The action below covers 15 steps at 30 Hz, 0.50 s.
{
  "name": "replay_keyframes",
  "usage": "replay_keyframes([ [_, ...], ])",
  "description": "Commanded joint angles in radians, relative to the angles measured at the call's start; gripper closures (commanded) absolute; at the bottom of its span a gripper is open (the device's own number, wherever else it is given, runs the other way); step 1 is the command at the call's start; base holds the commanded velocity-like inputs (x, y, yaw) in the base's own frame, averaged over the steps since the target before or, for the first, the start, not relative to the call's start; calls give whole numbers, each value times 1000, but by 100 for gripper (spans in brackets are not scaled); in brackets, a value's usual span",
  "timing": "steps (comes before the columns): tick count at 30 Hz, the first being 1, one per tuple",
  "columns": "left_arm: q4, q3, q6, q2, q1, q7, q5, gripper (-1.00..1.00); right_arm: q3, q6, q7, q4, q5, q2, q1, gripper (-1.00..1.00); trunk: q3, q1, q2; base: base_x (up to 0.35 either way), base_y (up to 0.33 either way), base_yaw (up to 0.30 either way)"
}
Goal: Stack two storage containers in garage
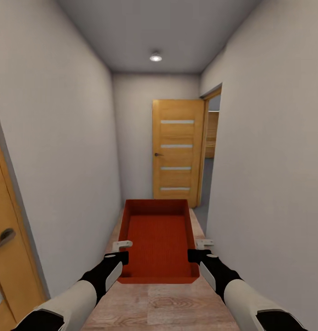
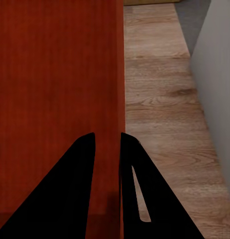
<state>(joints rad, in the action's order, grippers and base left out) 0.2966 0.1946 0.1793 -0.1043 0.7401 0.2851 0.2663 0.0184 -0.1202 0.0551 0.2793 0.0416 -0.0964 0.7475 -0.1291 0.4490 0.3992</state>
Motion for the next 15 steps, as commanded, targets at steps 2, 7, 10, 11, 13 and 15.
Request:
replay_keyframes([
  [2,7,-43,4,43,1,7,2,100,-9,-6,-3,0,21,7,0,100,0,1,1,329,0,0],
  [7,7,-43,3,43,1,7,2,100,-9,-6,-3,0,21,7,0,100,0,1,1,329,0,0],
  [10,8,-43,3,43,1,7,2,100,-9,-6,-3,0,21,7,0,100,0,1,1,329,0,0],
  [11,8,-43,3,43,1,7,2,100,-9,-6,-3,0,21,7,0,100,0,1,1,329,0,0],
  [13,8,-43,3,43,1,7,2,100,-9,-6,-3,0,21,7,0,100,0,1,1,329,0,0],
  [15,8,-43,3,43,1,7,2,100,-9,-6,-3,0,21,7,0,100,0,1,1,329,0,0],
])
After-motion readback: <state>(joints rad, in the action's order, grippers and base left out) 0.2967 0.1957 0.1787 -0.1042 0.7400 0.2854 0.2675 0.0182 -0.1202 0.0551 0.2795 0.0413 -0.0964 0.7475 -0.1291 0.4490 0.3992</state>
